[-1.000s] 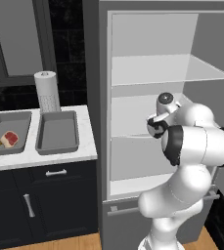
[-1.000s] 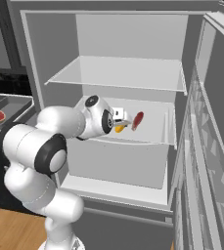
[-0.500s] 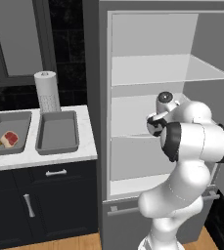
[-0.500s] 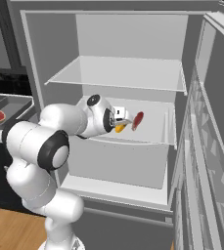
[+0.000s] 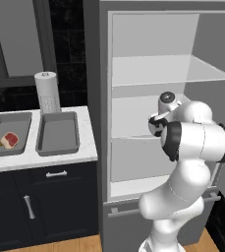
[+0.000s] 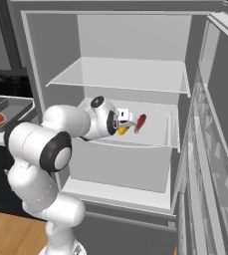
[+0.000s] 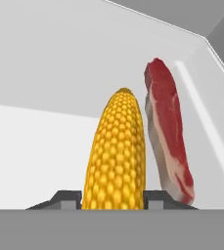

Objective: Place one corn and one steak in each tupperware on the nearby counter, to pack two identical lunches.

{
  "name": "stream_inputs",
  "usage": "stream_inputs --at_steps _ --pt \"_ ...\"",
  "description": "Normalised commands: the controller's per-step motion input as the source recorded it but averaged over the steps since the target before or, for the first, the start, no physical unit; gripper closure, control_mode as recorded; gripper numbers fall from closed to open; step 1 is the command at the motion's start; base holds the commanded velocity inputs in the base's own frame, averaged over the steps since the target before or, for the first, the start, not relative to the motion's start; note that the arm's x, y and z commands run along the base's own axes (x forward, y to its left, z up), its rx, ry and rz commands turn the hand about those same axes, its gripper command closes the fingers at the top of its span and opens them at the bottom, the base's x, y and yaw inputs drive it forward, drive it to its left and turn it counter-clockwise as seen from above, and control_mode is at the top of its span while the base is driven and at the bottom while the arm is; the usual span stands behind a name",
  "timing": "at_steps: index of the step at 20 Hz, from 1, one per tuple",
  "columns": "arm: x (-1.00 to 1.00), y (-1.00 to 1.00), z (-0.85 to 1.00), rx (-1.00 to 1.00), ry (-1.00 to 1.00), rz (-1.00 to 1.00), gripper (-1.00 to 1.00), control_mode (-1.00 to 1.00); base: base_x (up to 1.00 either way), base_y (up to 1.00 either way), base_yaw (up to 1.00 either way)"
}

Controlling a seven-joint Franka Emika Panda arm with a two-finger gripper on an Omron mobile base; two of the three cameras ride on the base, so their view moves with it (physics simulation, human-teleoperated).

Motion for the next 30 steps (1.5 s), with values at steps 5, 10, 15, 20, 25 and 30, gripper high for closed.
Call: stream_inputs --at_steps 5,10,15,20,25,30 --pt "0.00 -0.04 -0.11 0.00 0.00 0.00 1.00 -1.00 0.00 0.00 0.00" --pt "-0.22 0.01 0.01 -0.02 -0.04 0.00 1.00 -1.00 0.00 0.00 0.00" --pt "-0.38 0.07 0.00 -0.01 -0.13 0.00 1.00 -1.00 0.00 0.00 0.00" --pt "-0.44 0.24 0.35 0.00 -0.05 0.05 1.00 -1.00 0.00 0.00 0.00" --pt "-0.67 0.16 0.91 0.00 -0.03 0.03 1.00 -1.00 0.00 0.00 0.00" --pt "-0.75 0.01 1.00 0.02 0.00 0.04 1.00 -1.00 0.00 0.00 0.00"
